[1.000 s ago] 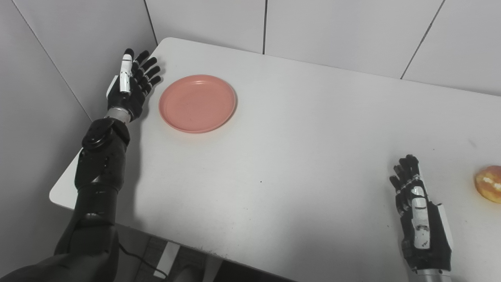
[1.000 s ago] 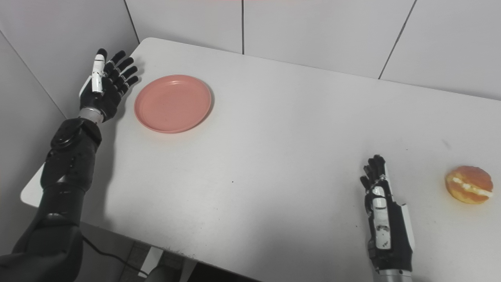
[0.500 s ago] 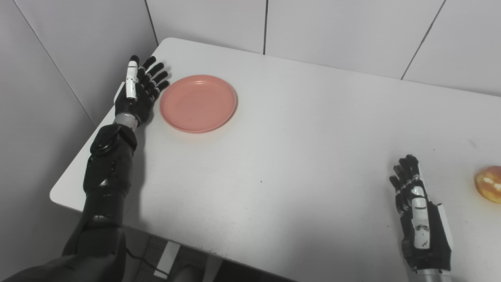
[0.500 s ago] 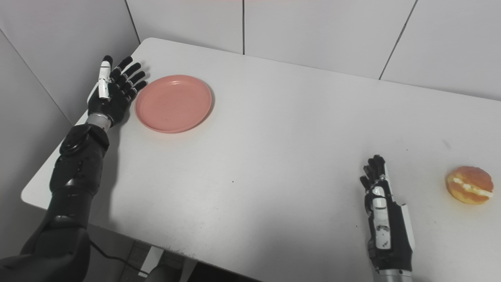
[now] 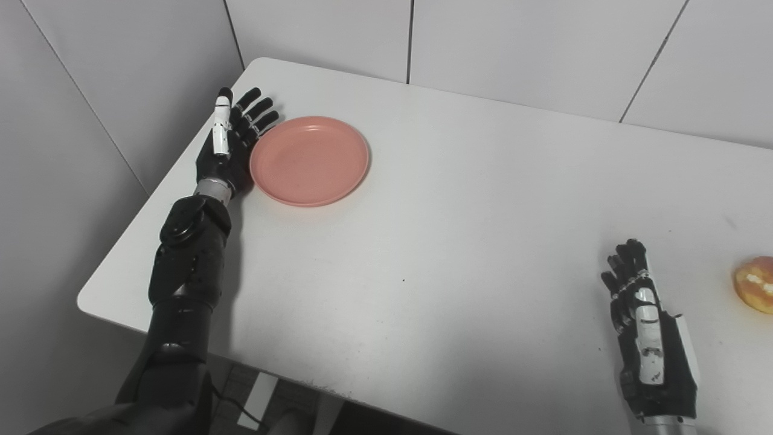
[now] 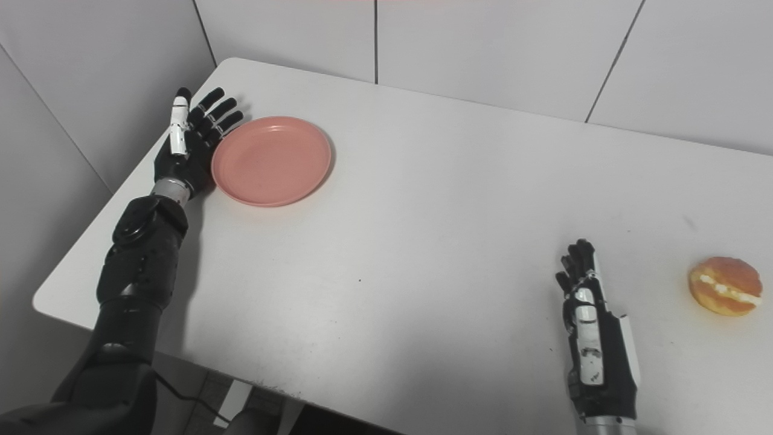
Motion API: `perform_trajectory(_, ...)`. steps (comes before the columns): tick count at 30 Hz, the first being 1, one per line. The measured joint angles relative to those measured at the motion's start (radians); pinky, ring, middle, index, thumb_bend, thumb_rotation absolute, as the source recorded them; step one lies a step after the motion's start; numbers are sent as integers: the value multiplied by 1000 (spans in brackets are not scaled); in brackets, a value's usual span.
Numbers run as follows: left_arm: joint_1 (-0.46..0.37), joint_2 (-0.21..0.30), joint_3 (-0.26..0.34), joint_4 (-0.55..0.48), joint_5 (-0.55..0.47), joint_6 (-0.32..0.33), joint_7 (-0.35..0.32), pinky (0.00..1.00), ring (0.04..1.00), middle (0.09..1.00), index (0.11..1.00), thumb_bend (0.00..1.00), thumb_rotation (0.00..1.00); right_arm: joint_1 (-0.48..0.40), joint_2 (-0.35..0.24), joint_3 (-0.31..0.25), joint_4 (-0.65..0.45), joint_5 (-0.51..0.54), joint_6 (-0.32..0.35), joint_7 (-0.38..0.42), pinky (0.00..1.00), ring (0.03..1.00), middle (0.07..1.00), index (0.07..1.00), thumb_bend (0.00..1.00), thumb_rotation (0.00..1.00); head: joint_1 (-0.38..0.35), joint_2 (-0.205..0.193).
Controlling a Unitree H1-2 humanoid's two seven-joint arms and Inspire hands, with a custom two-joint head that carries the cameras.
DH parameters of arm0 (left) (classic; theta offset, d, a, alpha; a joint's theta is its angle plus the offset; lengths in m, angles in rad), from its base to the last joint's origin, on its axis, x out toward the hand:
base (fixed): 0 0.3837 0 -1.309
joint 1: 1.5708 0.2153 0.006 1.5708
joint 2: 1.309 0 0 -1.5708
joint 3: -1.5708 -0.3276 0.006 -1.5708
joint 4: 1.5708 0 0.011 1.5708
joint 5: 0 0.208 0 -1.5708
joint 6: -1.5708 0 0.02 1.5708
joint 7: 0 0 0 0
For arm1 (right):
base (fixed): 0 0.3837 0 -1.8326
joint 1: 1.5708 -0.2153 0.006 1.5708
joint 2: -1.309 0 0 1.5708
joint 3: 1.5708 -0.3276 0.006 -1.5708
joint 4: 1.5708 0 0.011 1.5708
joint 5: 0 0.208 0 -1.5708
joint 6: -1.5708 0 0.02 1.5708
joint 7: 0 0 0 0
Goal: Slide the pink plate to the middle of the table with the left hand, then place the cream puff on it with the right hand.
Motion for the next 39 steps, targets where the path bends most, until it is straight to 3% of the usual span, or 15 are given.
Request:
perform_trajectory(17,44,-42,-40,-84,15,-2,12,827,828,826,810,442,1000,0,0,2,0,-2,0,0,1000,1000,1000,1000,297,1000,-9,6)
perform_trajectory(39,84,-105,-136,-168,20,6,6,809,828,831,813,430,1000,0,1,1,-1,-11,-1,-2,1000,1000,1000,1000,313,1000,-31,20)
